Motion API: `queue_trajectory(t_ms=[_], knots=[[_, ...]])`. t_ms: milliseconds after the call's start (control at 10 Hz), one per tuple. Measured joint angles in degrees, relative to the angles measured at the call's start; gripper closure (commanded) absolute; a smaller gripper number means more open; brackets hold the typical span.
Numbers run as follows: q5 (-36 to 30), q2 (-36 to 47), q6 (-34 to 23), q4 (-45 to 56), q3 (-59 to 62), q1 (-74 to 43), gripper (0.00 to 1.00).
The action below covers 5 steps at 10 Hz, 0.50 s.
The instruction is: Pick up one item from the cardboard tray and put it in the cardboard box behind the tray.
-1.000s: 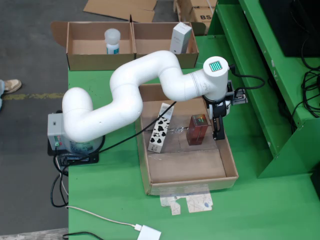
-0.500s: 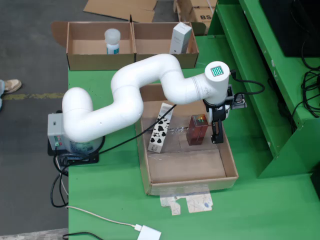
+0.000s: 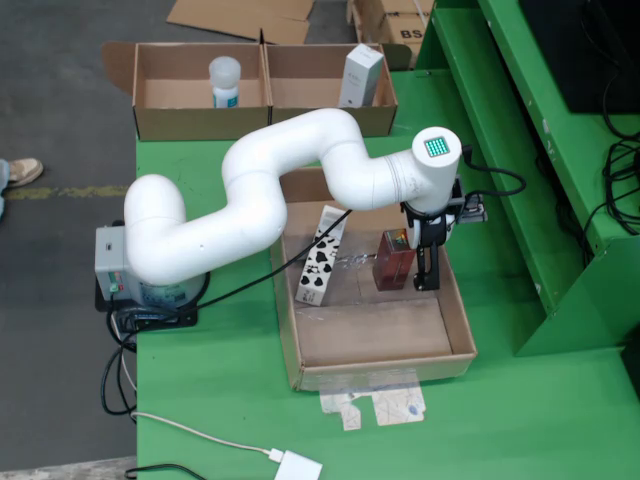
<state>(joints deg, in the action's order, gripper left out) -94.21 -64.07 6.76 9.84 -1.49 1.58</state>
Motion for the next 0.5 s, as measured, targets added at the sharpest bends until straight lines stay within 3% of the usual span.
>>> queue_trajectory(t_ms=[300,500], knots=[[-0.4,1.0,-0.2,-0.8,-1.9,-0.1,0.00],[-0.4,7.0,-0.3,-4.1,-7.3,0.0,0.00]])
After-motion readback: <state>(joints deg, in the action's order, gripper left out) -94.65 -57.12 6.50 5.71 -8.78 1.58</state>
